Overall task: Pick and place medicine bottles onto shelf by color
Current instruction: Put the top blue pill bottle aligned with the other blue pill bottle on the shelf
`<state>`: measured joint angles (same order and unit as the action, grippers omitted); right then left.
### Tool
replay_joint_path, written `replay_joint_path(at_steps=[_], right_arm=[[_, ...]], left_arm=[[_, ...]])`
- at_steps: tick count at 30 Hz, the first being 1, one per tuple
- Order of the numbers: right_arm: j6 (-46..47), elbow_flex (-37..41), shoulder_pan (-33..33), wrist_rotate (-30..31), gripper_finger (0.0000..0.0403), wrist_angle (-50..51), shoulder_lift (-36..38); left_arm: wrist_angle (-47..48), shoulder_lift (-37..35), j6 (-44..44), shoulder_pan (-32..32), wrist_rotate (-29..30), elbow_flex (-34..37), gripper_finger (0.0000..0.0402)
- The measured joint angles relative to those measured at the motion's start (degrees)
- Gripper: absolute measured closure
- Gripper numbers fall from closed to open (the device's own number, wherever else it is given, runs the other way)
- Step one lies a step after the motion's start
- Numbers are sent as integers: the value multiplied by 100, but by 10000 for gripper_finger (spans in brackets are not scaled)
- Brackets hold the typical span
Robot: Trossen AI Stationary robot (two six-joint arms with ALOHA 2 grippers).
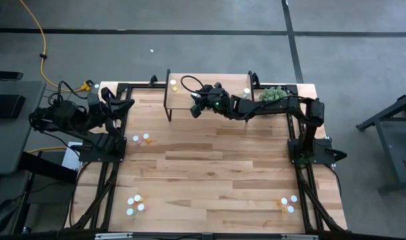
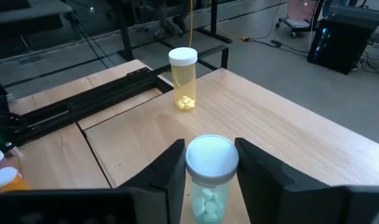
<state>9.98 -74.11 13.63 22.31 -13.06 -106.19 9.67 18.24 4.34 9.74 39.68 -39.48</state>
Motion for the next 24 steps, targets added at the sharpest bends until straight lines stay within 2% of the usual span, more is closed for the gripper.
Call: replay_joint_path(at_steps=[8,15,18,24], right_arm=[[-494,0,-9,-48,293,440,328],[-222,97,-32,-9,294,2562,1576],[147,542,-145,432,294,2999,2239],[1360,2180,-640,1093,294,2706,3680]], left_arm=[[2,0,5,0,0,0,401],[8,0,1,0,33,-2,401],[22,1,-49,-2,110,-2,401],[19,0,-96,-2,174,-2,401]])
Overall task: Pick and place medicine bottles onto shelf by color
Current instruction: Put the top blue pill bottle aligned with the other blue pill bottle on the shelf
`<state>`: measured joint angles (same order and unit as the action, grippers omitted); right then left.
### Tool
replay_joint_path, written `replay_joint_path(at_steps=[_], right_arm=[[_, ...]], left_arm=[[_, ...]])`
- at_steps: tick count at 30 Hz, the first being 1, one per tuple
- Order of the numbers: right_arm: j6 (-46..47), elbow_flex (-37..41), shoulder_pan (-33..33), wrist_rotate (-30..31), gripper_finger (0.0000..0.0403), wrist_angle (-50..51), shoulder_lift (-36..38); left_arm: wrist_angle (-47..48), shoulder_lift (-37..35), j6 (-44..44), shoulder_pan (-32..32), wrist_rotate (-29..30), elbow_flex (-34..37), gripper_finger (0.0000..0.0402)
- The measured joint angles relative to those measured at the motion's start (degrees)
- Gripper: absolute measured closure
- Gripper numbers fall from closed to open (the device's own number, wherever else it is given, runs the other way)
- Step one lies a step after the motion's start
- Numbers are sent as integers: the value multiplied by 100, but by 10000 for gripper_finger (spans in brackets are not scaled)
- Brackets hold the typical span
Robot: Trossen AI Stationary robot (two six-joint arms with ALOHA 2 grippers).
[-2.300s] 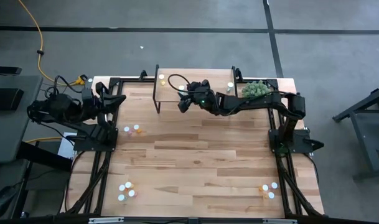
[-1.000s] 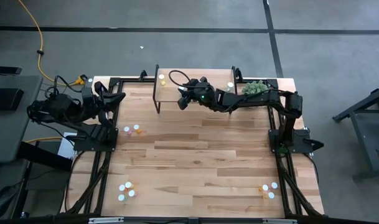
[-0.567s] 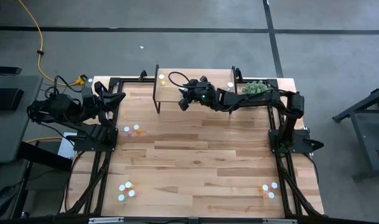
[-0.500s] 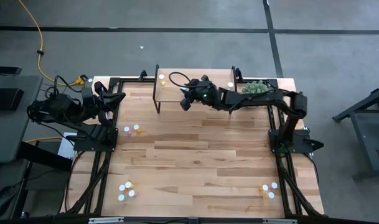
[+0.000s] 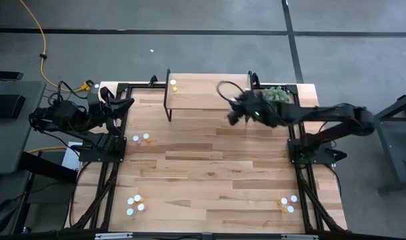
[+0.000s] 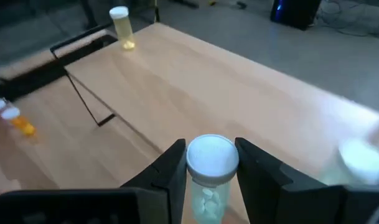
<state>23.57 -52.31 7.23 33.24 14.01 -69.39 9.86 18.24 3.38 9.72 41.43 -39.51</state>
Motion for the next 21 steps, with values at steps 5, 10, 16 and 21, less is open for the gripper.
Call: replay_joint_path(at_steps=[5,10,16,21], right_arm=[[153,918,-324,873,294,-607,709],[58,1249,-211,1499,294,-1081,875],[67,1389,-26,1474,294,-1093,715],[-184,1387,166,1460,294,-1257,504]], left_arm=[[-3,0,2,0,74,0,401],[-27,0,4,1,128,0,401],[-36,0,91,2,133,0,401],[-35,2,92,1,214,0,401]])
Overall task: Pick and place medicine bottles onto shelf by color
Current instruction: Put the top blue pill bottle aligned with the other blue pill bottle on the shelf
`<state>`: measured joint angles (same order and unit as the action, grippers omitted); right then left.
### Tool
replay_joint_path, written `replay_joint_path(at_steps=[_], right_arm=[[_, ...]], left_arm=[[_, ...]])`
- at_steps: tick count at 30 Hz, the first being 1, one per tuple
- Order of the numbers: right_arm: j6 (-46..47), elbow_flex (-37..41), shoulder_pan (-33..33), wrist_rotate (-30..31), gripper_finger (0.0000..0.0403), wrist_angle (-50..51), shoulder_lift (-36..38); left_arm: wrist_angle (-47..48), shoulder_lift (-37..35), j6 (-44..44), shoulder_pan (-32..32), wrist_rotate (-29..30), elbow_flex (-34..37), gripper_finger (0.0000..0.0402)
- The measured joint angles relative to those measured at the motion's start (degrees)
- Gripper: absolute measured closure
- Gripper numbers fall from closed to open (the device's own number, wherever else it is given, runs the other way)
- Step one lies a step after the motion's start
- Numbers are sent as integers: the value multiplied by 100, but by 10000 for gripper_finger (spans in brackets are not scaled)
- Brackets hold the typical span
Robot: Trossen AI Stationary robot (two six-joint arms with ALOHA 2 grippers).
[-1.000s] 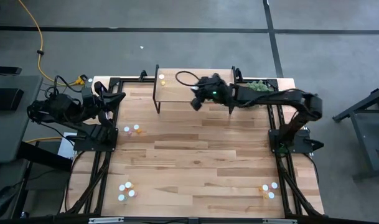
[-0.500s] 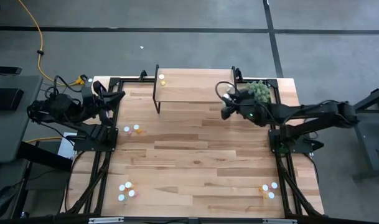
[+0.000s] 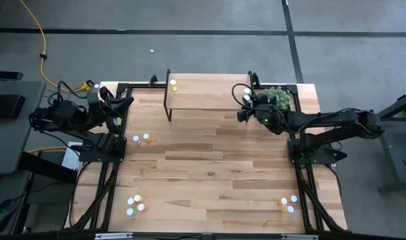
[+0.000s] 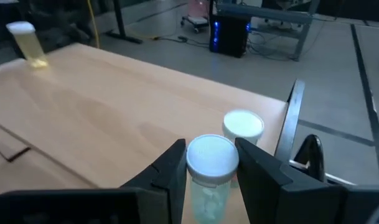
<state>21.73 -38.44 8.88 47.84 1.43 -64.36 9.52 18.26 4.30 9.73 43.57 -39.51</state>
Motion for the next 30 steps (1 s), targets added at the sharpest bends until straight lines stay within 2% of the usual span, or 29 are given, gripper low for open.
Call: replay_joint_path(at_steps=[24,30], right_arm=[[31,-4,86,6,294,-7,-203],[29,-4,86,133,263,19,-203]], left_arm=[[-11,0,0,1,61,0,401],[-11,0,2,0,60,0,401]])
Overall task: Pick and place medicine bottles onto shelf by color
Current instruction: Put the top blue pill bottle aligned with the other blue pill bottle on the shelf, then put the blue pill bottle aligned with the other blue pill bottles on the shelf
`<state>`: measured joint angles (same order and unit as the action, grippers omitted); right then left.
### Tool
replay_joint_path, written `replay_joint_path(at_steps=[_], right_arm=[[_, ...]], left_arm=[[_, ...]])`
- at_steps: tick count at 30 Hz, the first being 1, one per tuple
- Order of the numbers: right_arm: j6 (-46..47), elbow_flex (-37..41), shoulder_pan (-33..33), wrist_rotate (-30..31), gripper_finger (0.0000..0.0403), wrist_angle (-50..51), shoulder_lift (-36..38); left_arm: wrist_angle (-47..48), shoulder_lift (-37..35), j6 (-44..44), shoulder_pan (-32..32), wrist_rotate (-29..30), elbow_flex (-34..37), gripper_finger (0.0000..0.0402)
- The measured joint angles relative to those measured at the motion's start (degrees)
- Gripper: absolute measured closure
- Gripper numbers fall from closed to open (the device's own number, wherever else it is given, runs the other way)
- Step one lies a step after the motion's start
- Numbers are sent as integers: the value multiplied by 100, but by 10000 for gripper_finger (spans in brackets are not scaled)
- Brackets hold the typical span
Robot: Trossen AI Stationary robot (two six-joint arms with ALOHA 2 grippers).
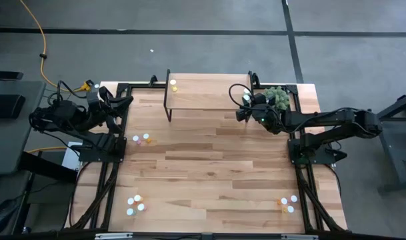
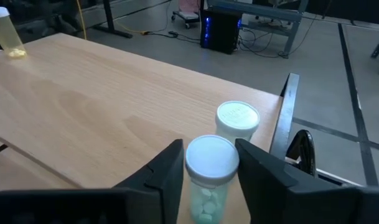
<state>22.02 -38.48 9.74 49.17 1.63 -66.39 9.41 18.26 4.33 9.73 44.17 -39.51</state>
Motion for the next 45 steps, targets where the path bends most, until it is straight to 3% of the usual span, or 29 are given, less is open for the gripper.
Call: replay_joint_path(at_steps=[8,29,36,42,45], right_arm=[[0,0,0,13,213,-3,-2],[-150,-21,-2,-39,163,-46,118],[-463,-504,-2,-384,162,282,382],[-1049,-1415,-4,-920,162,308,531],[-1067,-1924,-2,-1471,162,313,533]], left_arm=[[-2,0,1,1,-1,0,401],[-3,-1,19,0,-10,0,401],[-6,-2,128,1,-23,0,401],[-18,-1,107,1,-57,0,401],[-22,-1,106,1,-64,0,401]])
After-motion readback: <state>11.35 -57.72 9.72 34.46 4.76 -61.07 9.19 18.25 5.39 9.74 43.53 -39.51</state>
